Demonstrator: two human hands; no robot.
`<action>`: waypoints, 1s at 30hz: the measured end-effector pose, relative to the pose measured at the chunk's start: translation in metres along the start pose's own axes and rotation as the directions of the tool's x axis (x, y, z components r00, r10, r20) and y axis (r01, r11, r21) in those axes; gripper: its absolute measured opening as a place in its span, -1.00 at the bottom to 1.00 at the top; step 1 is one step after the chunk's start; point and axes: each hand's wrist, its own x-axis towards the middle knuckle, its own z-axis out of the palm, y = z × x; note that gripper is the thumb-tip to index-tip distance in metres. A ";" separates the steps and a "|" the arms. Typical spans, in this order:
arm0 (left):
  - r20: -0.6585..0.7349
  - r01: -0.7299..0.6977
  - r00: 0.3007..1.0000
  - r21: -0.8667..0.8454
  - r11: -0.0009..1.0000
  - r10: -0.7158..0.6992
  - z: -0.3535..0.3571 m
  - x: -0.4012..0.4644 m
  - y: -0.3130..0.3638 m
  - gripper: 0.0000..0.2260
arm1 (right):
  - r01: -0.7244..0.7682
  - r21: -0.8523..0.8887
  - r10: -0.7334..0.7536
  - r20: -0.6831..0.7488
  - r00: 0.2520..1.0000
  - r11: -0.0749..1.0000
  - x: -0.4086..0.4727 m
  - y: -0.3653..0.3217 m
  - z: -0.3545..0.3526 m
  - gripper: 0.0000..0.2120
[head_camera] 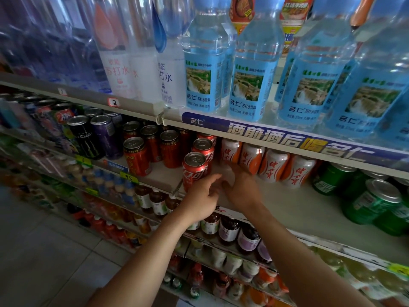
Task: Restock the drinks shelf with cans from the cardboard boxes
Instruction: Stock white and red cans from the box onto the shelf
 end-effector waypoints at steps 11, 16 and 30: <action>-0.201 0.055 0.972 -0.303 0.951 -0.121 -0.042 -0.097 -0.037 -0.76 | 0.382 0.356 -0.353 -0.145 0.924 0.853 -0.092 -0.067 0.038 -0.85; -0.327 0.420 0.756 -0.421 0.804 -0.567 -0.031 -0.197 -0.164 -0.89 | 0.331 0.389 -0.474 0.366 0.801 0.860 -0.139 -0.064 0.164 -0.81; -0.329 0.637 0.170 -0.682 0.358 -0.929 0.161 -0.404 -0.574 -0.74 | 0.330 0.023 -0.102 0.969 0.226 0.944 -0.323 0.112 0.653 -0.47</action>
